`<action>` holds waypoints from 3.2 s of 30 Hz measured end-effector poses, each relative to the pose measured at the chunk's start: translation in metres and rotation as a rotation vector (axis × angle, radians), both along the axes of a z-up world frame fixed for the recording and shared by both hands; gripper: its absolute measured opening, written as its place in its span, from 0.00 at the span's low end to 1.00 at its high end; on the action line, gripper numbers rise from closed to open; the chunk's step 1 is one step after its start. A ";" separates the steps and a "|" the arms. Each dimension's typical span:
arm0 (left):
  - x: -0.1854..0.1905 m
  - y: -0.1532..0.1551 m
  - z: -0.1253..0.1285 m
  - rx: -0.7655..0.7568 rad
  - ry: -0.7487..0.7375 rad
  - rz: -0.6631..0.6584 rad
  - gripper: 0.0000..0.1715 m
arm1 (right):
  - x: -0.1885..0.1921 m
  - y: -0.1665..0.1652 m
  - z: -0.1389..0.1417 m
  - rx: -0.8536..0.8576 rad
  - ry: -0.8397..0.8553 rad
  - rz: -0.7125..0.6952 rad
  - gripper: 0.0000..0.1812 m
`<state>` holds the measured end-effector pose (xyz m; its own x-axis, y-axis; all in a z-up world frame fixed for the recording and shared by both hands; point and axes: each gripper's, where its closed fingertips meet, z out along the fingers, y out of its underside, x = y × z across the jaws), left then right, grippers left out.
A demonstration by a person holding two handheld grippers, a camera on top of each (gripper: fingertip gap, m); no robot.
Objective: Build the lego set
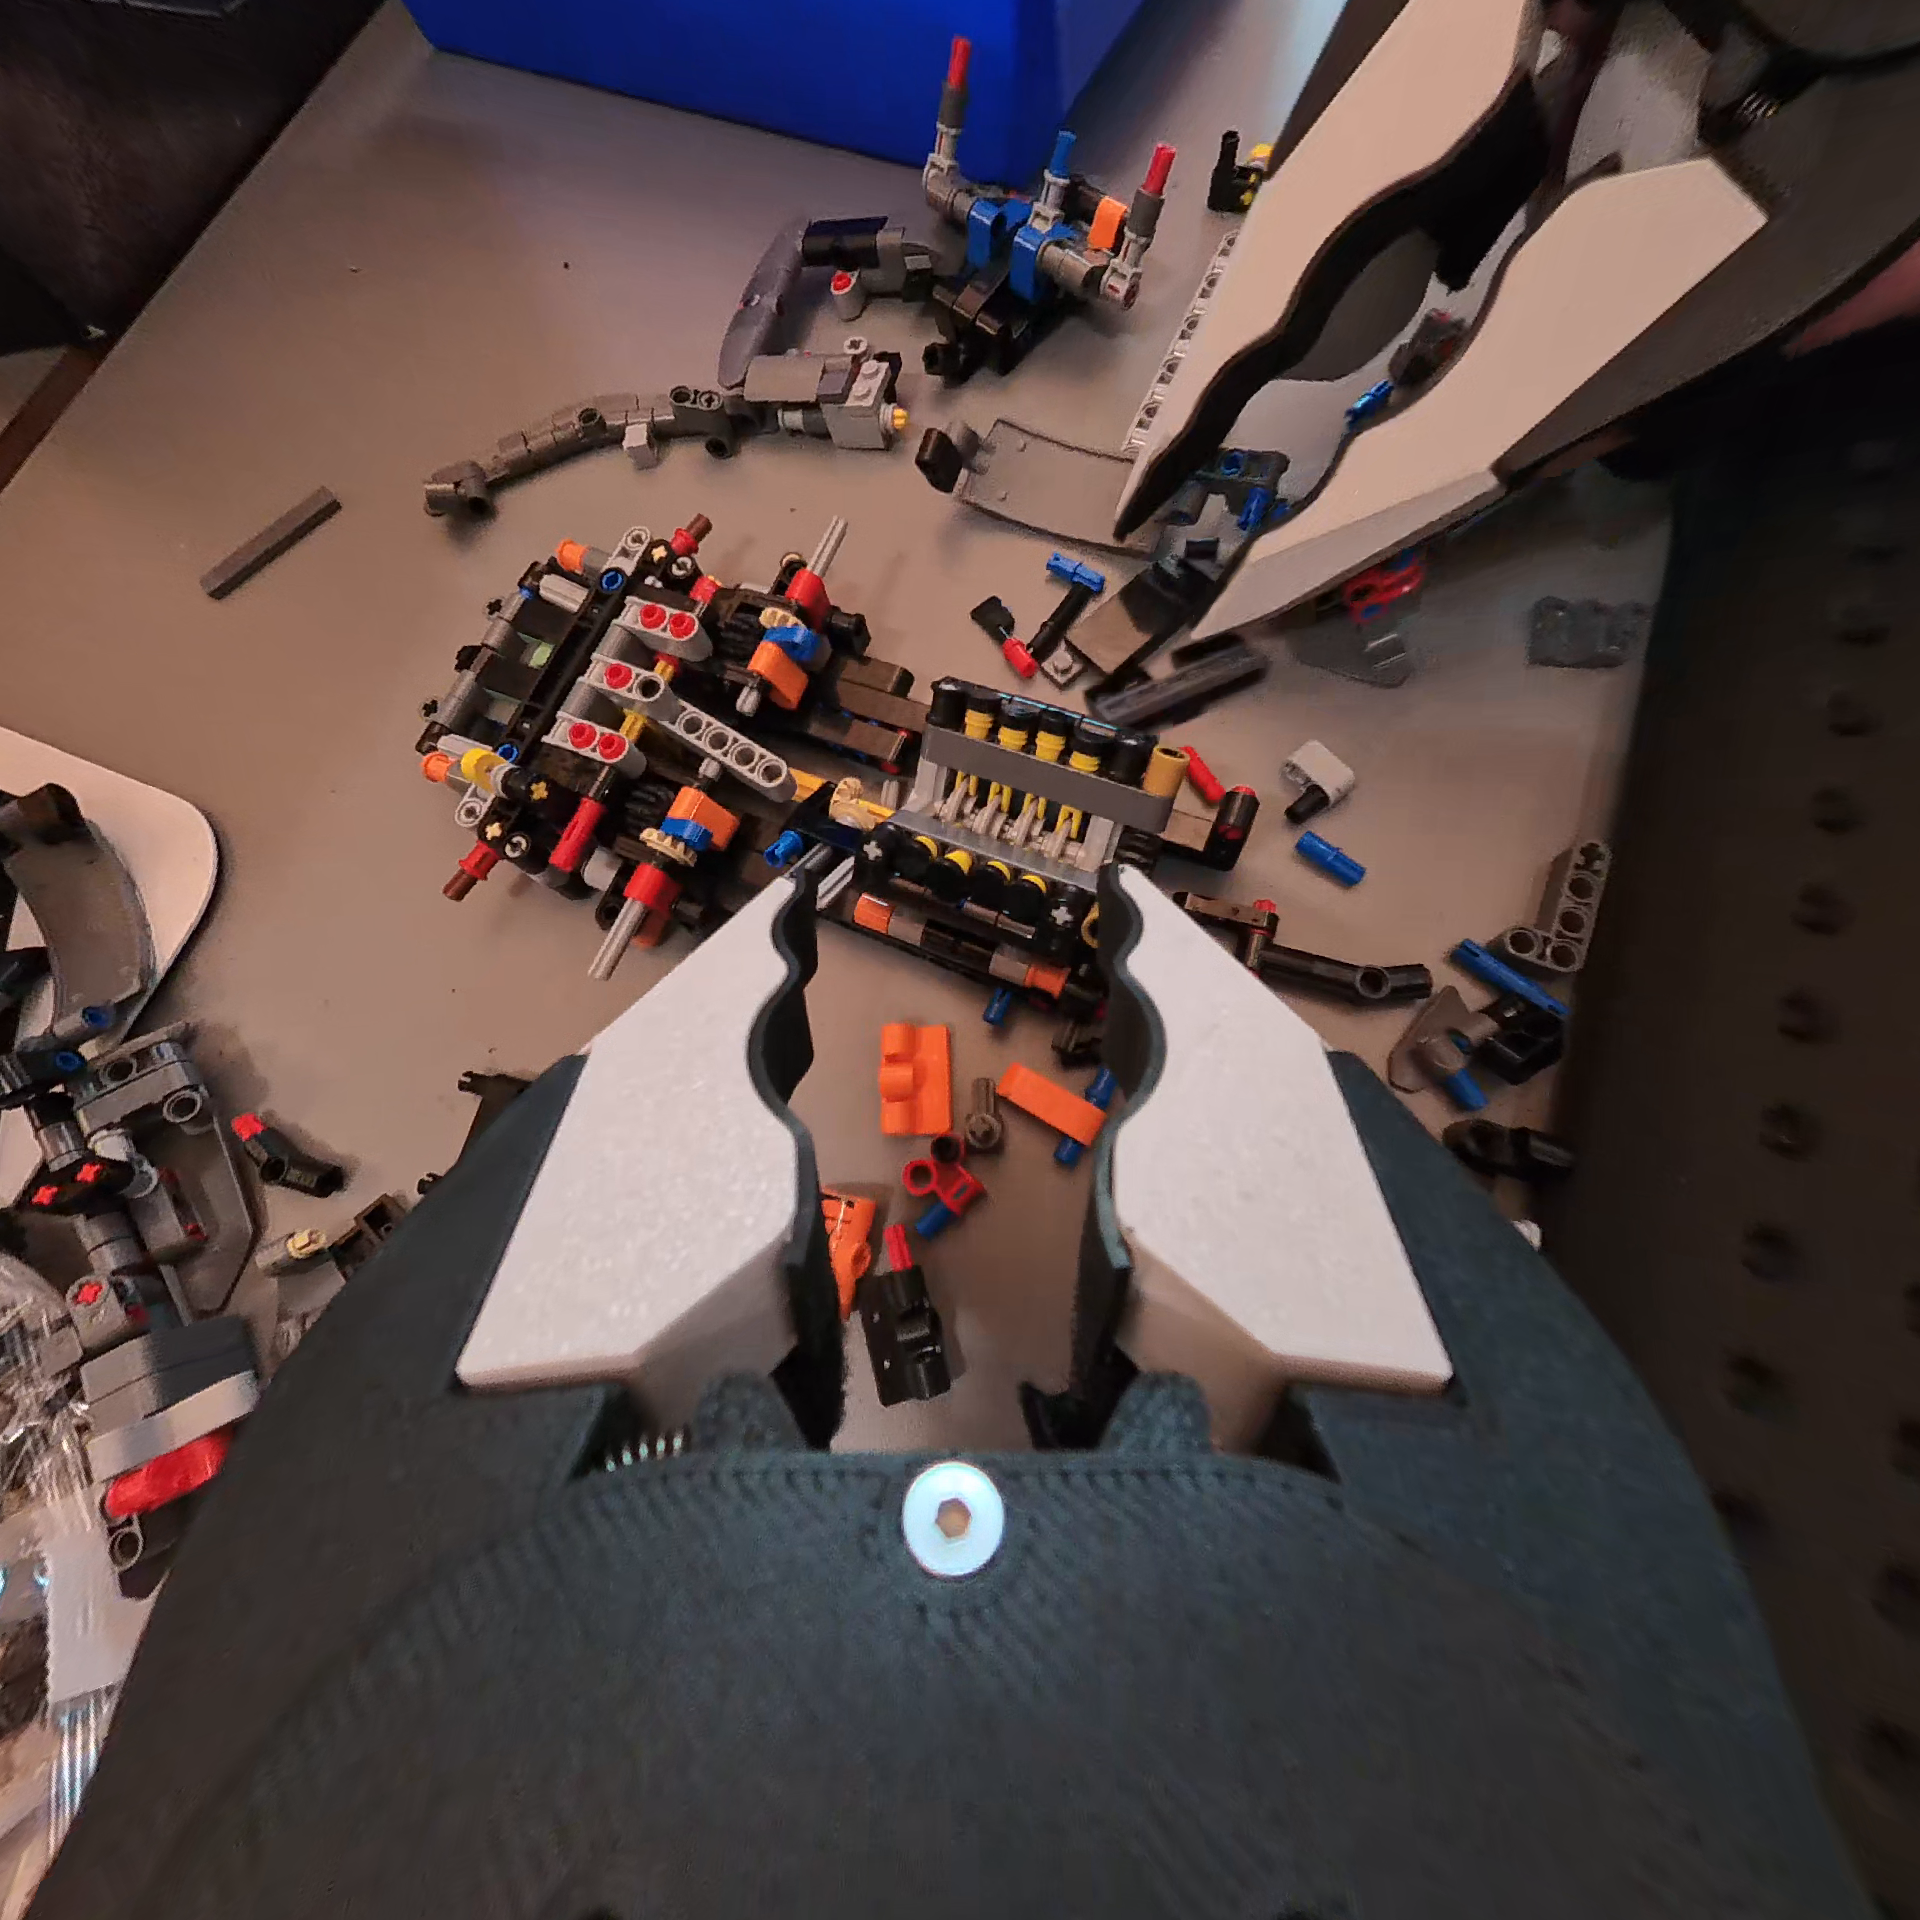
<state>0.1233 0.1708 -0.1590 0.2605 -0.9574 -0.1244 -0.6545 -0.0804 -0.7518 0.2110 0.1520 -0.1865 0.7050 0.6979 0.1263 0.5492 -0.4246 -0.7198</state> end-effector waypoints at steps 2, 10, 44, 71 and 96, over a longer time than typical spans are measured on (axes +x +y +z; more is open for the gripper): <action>0.000 0.000 0.000 -0.001 0.000 0.000 0.30 | 0.000 0.003 0.000 0.026 -0.055 -0.010 0.13; 0.002 0.000 -0.003 -0.003 0.010 -0.009 0.30 | -0.003 0.001 -0.001 -0.021 -0.028 0.008 0.13; 0.015 -0.018 0.033 -0.056 -0.212 -0.079 0.21 | -0.030 -0.001 0.046 0.036 0.223 0.175 0.06; 0.026 -0.052 0.059 -0.480 -0.478 -0.212 0.01 | -0.065 -0.029 0.079 0.499 -0.001 0.416 0.08; 0.026 -0.035 0.078 -0.449 -0.620 -0.092 0.01 | -0.067 -0.016 0.095 0.488 0.104 0.258 0.10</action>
<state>0.1498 0.1360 -0.0809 0.0726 -0.9029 0.4238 -0.1429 -0.4299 -0.8915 0.1443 0.1363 -0.0912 0.5450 0.7275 0.4168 0.5071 0.1098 -0.8548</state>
